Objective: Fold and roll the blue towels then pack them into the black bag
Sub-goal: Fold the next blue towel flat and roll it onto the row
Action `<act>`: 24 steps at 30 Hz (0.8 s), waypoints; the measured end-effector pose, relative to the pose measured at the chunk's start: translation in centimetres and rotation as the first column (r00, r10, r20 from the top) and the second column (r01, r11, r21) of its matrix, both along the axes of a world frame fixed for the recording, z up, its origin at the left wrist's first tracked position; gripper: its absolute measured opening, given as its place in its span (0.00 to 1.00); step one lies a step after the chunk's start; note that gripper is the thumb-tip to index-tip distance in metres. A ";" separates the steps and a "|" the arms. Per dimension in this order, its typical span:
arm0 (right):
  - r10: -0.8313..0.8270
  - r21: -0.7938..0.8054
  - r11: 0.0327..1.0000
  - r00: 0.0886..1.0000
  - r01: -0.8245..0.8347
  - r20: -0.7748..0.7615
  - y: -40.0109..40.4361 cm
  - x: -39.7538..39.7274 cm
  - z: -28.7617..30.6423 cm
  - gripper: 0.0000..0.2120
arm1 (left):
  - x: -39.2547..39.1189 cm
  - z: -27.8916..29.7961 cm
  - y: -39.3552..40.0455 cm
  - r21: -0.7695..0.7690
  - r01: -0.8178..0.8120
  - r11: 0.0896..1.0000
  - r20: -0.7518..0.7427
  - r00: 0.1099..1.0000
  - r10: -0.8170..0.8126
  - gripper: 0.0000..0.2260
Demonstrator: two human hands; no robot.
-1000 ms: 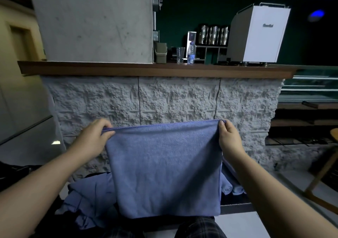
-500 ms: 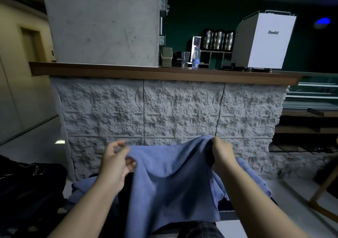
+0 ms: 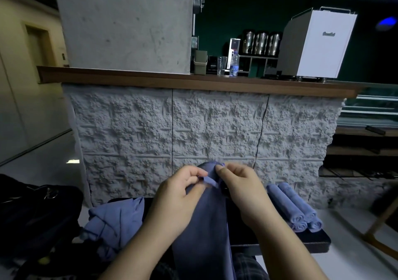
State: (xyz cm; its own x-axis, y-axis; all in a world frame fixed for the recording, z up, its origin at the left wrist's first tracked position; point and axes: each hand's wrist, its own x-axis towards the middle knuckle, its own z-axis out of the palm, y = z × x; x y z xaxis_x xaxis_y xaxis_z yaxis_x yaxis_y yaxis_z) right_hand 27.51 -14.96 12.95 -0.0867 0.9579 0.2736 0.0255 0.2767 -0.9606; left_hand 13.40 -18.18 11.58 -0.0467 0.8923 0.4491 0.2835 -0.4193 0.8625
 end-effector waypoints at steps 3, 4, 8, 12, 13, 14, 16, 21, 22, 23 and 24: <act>0.158 0.032 0.986 0.984 -0.161 0.085 -0.8 -0.2 0.0 0.17 | -0.2 0.7 -0.3 0.098 -0.076 0.992 -0.044 0.996 0.080 0.11; 0.199 0.032 0.979 0.975 -0.203 0.103 -0.8 -0.1 -0.1 0.18 | -0.3 0.8 -0.3 0.140 -0.104 0.985 -0.087 0.989 0.117 0.11; 0.223 0.071 0.968 0.957 -0.240 0.186 -1.5 0.0 0.3 0.16 | -0.7 1.0 -0.3 0.250 -0.173 0.953 -0.166 0.962 0.218 0.02; 0.187 0.120 0.965 0.933 -0.233 0.306 -1.9 -0.1 0.7 0.15 | -0.8 0.7 -0.1 0.274 -0.259 0.926 -0.196 0.928 0.317 0.08; 0.197 0.115 0.963 0.928 -0.244 0.318 -2.0 0.0 0.7 0.16 | -0.8 0.8 -0.1 0.287 -0.264 0.921 -0.200 0.923 0.327 0.09; 0.212 0.110 0.960 0.925 -0.258 0.316 -2.0 0.0 0.7 0.16 | -0.9 0.8 -0.1 0.308 -0.261 0.915 -0.201 0.922 0.331 0.10; 0.250 0.106 0.951 0.922 -0.292 0.296 -2.1 0.1 0.6 0.15 | -1.2 0.9 -0.1 0.333 -0.240 0.912 -0.208 0.924 0.320 0.11; 0.234 0.158 0.944 0.925 -0.290 0.301 -2.1 0.0 0.0 0.14 | -1.7 1.3 -0.2 0.345 -0.167 0.924 -0.271 0.925 0.268 0.06; 0.219 0.163 0.947 0.930 -0.275 0.296 -1.9 0.1 -0.1 0.16 | -1.6 1.2 -0.2 0.354 -0.139 0.925 -0.271 0.931 0.244 0.06; 0.212 0.163 0.951 0.937 -0.264 0.277 -1.7 0.2 -0.2 0.16 | -1.6 1.2 -0.2 0.354 -0.111 0.929 -0.270 0.939 0.215 0.06; 0.206 0.159 0.955 0.946 -0.250 0.249 -1.6 0.3 -0.3 0.16 | -1.5 1.1 -0.3 0.345 -0.091 0.934 -0.271 0.943 0.192 0.06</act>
